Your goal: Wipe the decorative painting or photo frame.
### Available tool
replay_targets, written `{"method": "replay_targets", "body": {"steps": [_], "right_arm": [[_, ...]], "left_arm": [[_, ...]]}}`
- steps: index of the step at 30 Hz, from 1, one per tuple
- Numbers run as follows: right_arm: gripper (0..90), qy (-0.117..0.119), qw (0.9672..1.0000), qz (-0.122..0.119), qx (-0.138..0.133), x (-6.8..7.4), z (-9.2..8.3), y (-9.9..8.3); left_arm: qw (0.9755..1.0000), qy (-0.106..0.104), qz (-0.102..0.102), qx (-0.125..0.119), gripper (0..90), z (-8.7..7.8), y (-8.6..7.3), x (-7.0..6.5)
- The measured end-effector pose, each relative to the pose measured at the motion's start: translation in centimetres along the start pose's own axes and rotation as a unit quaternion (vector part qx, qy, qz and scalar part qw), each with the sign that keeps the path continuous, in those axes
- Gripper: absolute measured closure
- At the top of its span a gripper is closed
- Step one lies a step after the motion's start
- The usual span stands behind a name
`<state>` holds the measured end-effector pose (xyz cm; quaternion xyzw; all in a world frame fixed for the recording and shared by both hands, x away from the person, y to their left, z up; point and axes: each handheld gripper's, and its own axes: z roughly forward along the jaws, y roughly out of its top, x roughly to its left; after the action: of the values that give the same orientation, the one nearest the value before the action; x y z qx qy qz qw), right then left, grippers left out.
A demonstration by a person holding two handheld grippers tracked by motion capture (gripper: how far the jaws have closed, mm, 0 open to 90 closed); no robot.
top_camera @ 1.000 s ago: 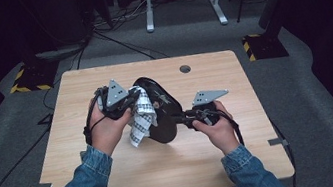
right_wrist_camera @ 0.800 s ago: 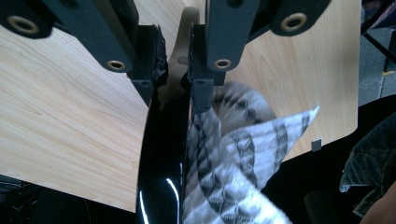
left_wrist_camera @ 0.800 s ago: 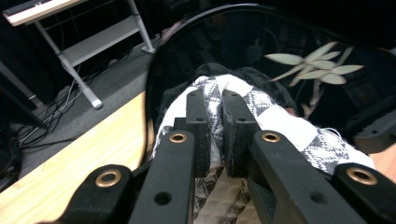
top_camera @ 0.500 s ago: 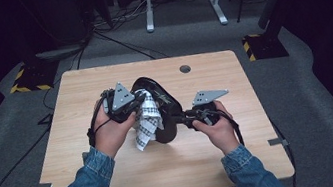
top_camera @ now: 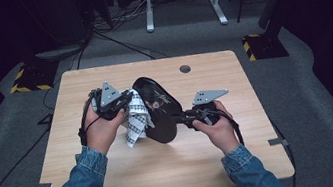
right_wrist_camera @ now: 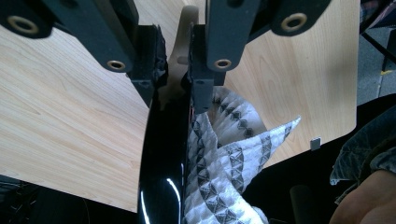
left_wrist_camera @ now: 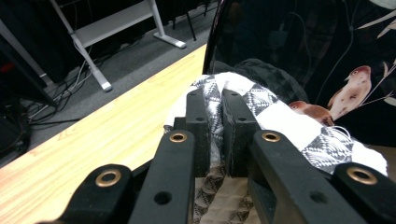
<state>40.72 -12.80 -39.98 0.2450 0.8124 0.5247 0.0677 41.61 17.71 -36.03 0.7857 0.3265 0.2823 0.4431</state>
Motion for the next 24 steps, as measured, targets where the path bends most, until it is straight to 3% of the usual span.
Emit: {"method": "replay_targets", "body": {"steps": [5,9,16,24], "right_arm": [[79.0,0.0,1.0,0.001,0.0,0.0,0.0,0.0],[79.0,-0.002,1.0,0.003,0.0,-0.1,0.0,0.0],[79.0,-0.002,1.0,0.003,0.001,-0.1,0.0,-0.1],[79.0,-0.002,1.0,0.003,0.0,-0.1,0.0,-0.1]], "left_arm": [[0.9999,-0.013,0.002,0.0,83.1,0.2,0.1,-0.8],[0.9993,-0.029,0.024,0.001,83.0,0.5,0.5,-2.6],[0.9981,-0.045,0.042,0.004,83.0,0.7,0.9,-4.4],[0.9982,-0.04,0.045,0.004,83.0,0.8,0.3,-3.9]]}}
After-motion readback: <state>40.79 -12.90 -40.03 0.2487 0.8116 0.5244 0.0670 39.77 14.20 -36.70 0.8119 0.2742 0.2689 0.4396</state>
